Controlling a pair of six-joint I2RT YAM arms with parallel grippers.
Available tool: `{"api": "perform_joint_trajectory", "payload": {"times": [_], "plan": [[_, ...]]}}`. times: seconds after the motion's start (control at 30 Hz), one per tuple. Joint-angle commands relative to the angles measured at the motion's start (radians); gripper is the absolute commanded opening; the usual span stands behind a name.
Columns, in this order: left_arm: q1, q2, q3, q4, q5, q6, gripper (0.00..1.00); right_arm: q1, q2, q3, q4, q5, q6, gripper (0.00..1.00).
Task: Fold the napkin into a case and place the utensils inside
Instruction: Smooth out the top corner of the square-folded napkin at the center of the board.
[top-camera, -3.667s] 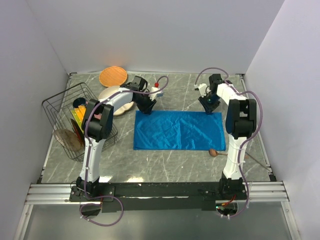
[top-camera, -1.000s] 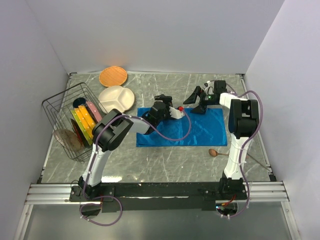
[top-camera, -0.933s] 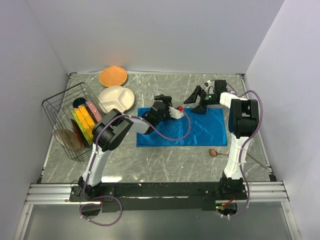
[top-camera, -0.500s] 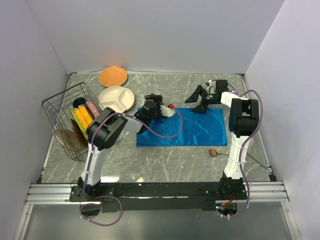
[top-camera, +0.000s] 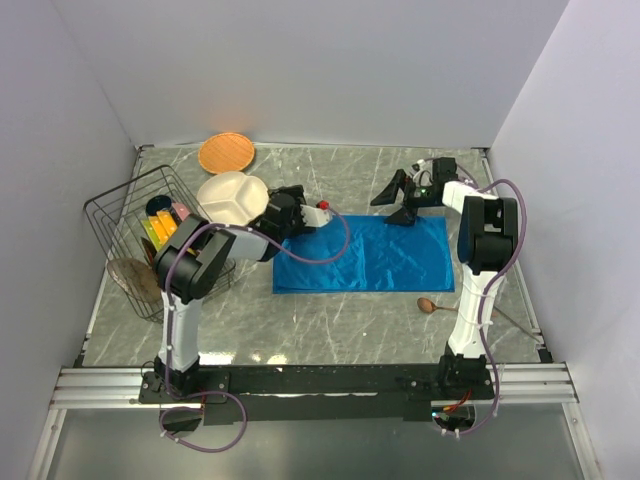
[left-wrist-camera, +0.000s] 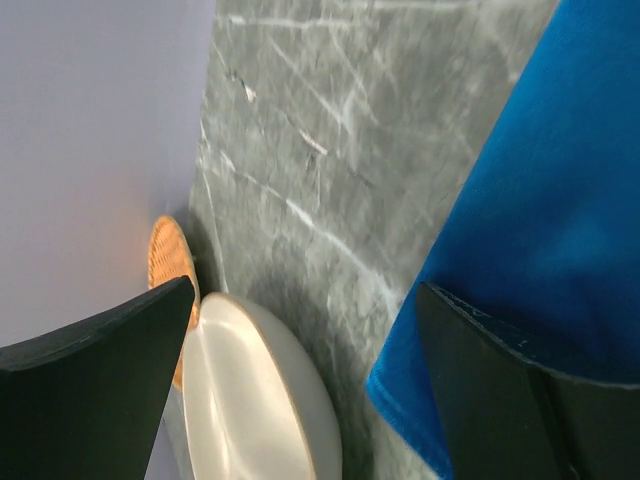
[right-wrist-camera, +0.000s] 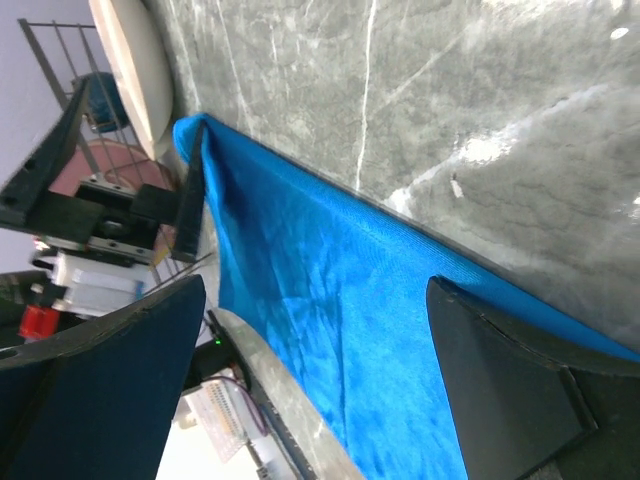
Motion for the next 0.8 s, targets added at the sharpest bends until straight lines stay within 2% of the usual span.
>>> {"api": "perform_joint_trajectory", "payload": {"times": [0.0, 0.17, 0.47, 0.63, 0.77], "plan": [[0.014, -0.095, 0.101, -0.120, 0.011, -0.121, 0.99, -0.018, -0.033, 0.062, -0.047, 0.028, -0.057, 1.00], [0.011, -0.156, 0.217, -0.284, 0.057, -0.326, 0.99, -0.009, -0.122, 0.053, 0.036, -0.024, 0.033, 1.00], [-0.033, -0.050, 0.272, -0.243, -0.038, -0.325, 0.99, 0.052, -0.049, 0.005, 0.320, -0.049, 0.315, 1.00], [-0.040, 0.016, 0.292, -0.260, -0.069, -0.365, 0.99, 0.094, 0.005, 0.003, 0.402, -0.053, 0.400, 1.00], [-0.040, 0.043, 0.266, -0.258, -0.087, -0.378, 0.99, 0.088, 0.019, -0.021, 0.389, -0.057, 0.373, 1.00]]}}
